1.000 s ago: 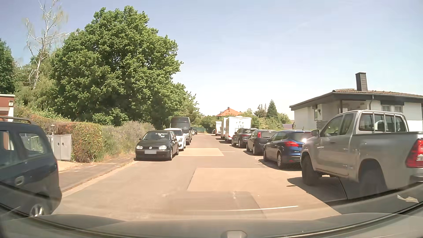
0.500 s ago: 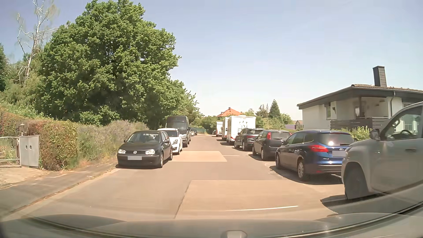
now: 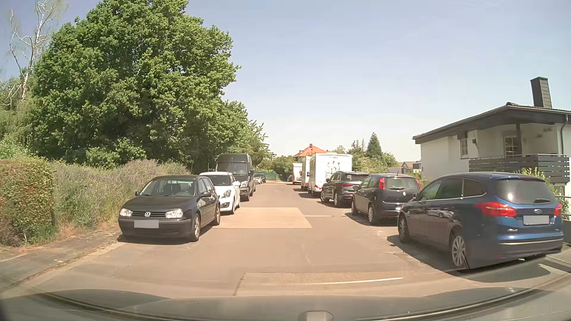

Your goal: Follow the waypoints while adhering to traffic rules and regulations

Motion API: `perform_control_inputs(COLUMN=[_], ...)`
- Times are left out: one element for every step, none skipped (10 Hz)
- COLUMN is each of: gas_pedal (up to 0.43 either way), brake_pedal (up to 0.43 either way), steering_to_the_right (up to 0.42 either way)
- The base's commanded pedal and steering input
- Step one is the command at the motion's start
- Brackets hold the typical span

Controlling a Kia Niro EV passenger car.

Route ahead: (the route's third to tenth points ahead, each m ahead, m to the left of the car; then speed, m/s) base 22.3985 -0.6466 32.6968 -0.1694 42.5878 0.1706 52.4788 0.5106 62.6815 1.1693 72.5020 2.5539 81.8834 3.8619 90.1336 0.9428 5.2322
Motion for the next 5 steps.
perform_control_inputs(gas_pedal=[0.0,0.008,0.02,0.039,0.039], brake_pedal=[0.0,0.0,0.0,0.0,0.0], steering_to_the_right=[-0.007,-0.007,-0.008,-0.01,-0.011])
